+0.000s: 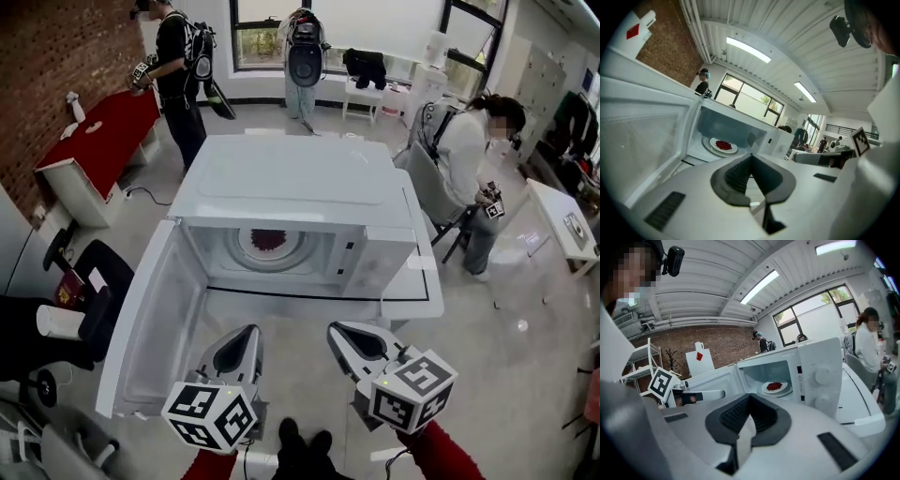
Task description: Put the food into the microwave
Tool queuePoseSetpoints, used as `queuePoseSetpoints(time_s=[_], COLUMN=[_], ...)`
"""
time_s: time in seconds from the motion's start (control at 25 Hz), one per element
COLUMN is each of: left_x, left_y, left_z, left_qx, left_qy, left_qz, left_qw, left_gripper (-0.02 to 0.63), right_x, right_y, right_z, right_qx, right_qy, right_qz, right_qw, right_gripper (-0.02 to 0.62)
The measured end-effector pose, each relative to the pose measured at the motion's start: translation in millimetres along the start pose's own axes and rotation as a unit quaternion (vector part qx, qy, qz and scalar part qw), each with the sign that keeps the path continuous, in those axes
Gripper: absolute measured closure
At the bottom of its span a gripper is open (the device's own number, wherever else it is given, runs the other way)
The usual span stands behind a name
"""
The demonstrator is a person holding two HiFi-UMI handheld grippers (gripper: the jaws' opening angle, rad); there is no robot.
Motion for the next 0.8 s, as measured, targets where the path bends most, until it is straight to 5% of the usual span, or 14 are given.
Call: queuePoseSetpoints(time_s=[0.24,0.8], left_x=[-11.2,-38.1], left_y=[-34.0,-65.0], left_z=[-35.3,-62.3], left_qx=[-0.020,-0.029], left_qy=[0.030,0.005], left_qz=[0.017,0.032], left_qw=[0.9992,0.9990], left_gripper=[0.597,0.598], right_x=[-11.3,-39.4], right_y=[-43.5,-99.6], right_z=[8.1,24.7], right_qx=[-0.004,-0.048], right_qy=[0.020,-0.011], right_qz=[-0.010,-0.030], right_qw=[1.000,0.998], right_gripper=[0.583,0.583])
Point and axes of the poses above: the fingertips, and each gripper's own axes: y forward along the fingers, z to its left, x out of its top, the point moved 2 cm from there along -y, backward along the fingers, and after that the axes turned 1 degree about -z, right-handed, at the moved point
